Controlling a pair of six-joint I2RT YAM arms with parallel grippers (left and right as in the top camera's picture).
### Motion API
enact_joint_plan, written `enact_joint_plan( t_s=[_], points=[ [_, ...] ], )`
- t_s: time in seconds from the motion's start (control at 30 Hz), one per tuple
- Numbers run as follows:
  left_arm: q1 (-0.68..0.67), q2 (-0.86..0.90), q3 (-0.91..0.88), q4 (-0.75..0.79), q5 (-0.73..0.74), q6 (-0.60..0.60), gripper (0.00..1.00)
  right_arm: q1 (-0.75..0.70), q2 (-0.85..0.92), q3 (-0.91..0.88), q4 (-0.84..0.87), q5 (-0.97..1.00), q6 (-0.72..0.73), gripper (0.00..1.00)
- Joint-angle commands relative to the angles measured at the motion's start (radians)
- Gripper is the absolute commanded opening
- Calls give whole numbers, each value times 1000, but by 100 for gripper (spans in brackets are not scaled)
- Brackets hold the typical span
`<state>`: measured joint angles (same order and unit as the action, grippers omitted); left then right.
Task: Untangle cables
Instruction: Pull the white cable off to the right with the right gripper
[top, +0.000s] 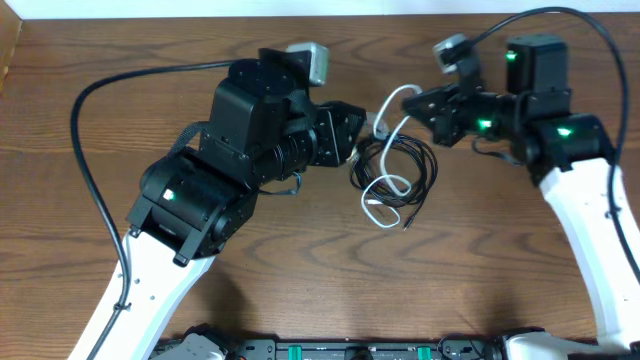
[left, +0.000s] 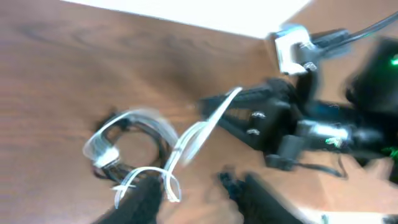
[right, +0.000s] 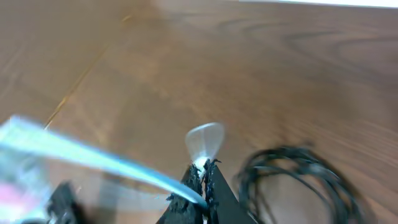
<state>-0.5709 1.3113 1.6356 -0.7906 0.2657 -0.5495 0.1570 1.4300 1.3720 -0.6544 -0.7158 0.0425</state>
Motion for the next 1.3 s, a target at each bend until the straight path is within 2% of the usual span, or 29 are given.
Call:
enact_joint_plan(
  t_s=[0.0, 0.27, 0.47, 0.57, 0.67, 0.87, 1.1, 1.27],
  points=[
    [5, 0, 16, -9, -126, 14, 56, -59, -92, 50, -34, 152, 69, 1],
    [5, 5, 14, -24, -156, 22, 57, -247, -135, 247, -269, 533, 69, 1],
    [5, 15, 8, -36, -154, 21, 57, -440, -135, 283, -258, 620, 97, 1],
    [5, 19, 8, -46, -155, 22, 57, -542, -135, 287, -240, 581, 142, 1],
    [5, 24, 8, -47, -155, 21, 57, -622, -135, 312, -222, 431, 167, 1],
    [5, 37, 8, -47, -155, 21, 57, -721, -135, 465, -190, 205, 235, 1],
    [5, 41, 8, -51, -155, 22, 57, -726, -135, 664, -195, 174, 261, 1],
    [5, 41, 8, -59, -155, 22, 57, -726, -125, 688, -207, 235, 256, 1]
  ],
)
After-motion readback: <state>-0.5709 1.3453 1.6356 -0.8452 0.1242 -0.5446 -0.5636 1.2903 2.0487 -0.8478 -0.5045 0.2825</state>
